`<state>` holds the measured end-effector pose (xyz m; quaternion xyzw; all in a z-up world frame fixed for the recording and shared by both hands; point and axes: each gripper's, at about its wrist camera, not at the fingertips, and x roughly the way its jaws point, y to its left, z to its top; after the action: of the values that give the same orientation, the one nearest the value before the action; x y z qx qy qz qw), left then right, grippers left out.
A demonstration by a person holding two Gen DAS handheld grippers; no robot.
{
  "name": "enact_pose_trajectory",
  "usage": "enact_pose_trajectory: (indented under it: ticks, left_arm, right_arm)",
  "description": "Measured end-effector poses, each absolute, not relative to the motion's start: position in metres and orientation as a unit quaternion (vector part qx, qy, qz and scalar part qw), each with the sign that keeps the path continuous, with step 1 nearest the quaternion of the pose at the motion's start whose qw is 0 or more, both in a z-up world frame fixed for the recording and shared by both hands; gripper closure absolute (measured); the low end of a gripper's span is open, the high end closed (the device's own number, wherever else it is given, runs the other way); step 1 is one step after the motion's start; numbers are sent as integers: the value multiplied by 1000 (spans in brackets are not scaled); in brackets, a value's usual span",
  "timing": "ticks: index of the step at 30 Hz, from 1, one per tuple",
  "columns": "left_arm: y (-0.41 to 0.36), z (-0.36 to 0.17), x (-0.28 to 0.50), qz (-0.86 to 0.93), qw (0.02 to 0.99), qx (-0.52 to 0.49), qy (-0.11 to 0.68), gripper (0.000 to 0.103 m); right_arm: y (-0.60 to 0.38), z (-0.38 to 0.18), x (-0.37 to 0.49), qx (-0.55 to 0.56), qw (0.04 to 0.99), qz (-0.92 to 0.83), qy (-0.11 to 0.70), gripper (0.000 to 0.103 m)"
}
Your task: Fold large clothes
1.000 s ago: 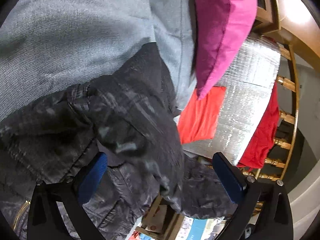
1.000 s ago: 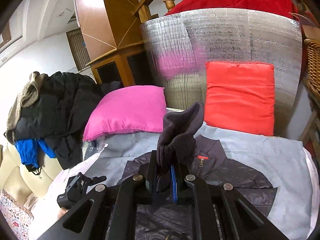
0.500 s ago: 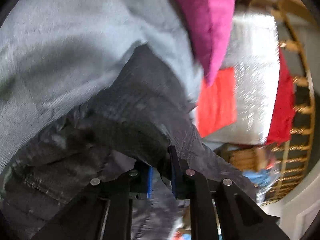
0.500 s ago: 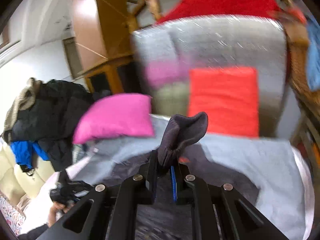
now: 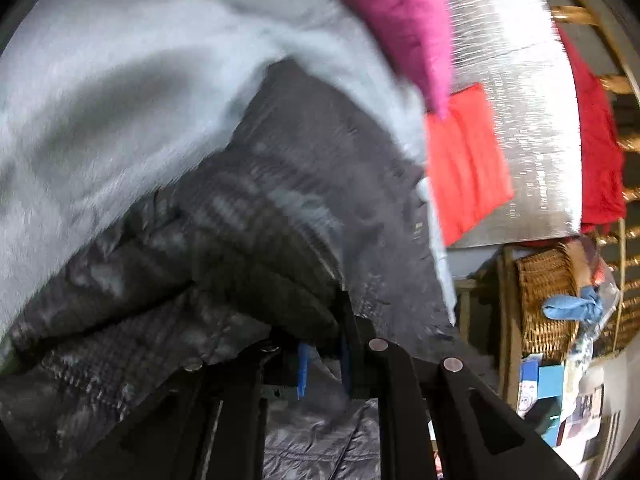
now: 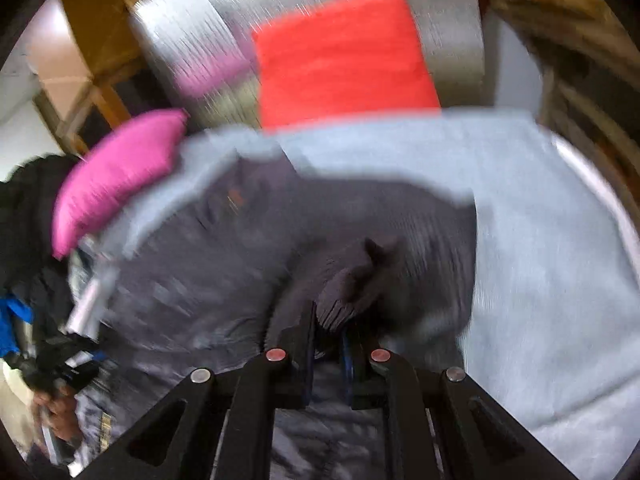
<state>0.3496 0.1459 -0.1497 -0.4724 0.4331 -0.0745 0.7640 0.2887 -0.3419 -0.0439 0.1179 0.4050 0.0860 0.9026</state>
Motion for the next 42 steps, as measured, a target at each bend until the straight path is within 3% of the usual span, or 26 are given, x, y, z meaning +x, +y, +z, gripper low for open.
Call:
enact_pose_trajectory:
  ticks: [4, 7, 9, 11, 14, 17, 19, 20, 21, 28, 29, 30, 31, 32, 35, 38, 41, 42]
  left_arm:
    - [135, -176, 355, -69, 746, -472, 464, 83]
    - [133, -179, 353, -67, 749, -472, 460, 79]
    - [133, -172, 349, -63, 751, -458, 471, 66]
    - [136, -160, 345, -41, 765, -433, 475, 44]
    - [147, -145, 330, -31, 778, -415, 471, 37]
    - [158, -131, 312, -19, 796, -389, 463, 37]
    - [170, -123, 304, 3, 811, -376, 448, 37]
    - [176, -118, 301, 15, 818, -372, 438, 37]
    - [180, -115, 298, 23, 824, -366, 432, 37]
    - [158, -102, 326, 28, 874, -246, 418, 38]
    - [153, -107, 332, 37, 877, -228, 422, 40]
    - [151, -110, 336, 40, 876, -222, 427, 42]
    - [148, -121, 345, 49, 871, -203, 444, 52]
    - [145, -132, 354, 67, 865, -174, 465, 57]
    - [141, -155, 361, 85, 862, -122, 485, 49]
    - [134, -138, 352, 94, 875, -89, 466, 49]
    - [132, -112, 339, 105, 897, -79, 422, 45]
    - [130, -104, 337, 108, 904, -81, 406, 43]
  right_arm:
    - [-344, -8, 273, 106, 925, 97, 351, 92]
    - [-352, -54, 275, 101, 907, 55, 404, 92]
    - [-356, -98, 279, 106, 878, 37, 465, 92]
    - [-362, -121, 276, 118, 869, 32, 480, 90]
    - [-370, -119, 271, 165, 865, 34, 472, 86]
    - [-376, -111, 268, 164, 865, 40, 473, 76]
    - [-381, -106, 261, 181, 862, 51, 471, 55]
    - [-385, -104, 257, 191, 862, 54, 467, 35]
    - [-388, -100, 254, 200, 863, 58, 460, 31]
    - [-385, -97, 265, 192, 861, 59, 467, 34]
    - [-382, -100, 268, 184, 861, 57, 471, 41]
    - [-380, -102, 270, 170, 862, 52, 474, 72]
    - [-376, -105, 274, 152, 863, 45, 480, 82]
    - [-373, -105, 274, 144, 864, 45, 480, 82]
    - [-364, -110, 272, 83, 871, 30, 483, 84]
    - [-359, -115, 270, 58, 870, 32, 489, 80]
    - [-366, -98, 264, 64, 882, 11, 467, 70]
    - [-368, -90, 260, 69, 888, -2, 455, 62]
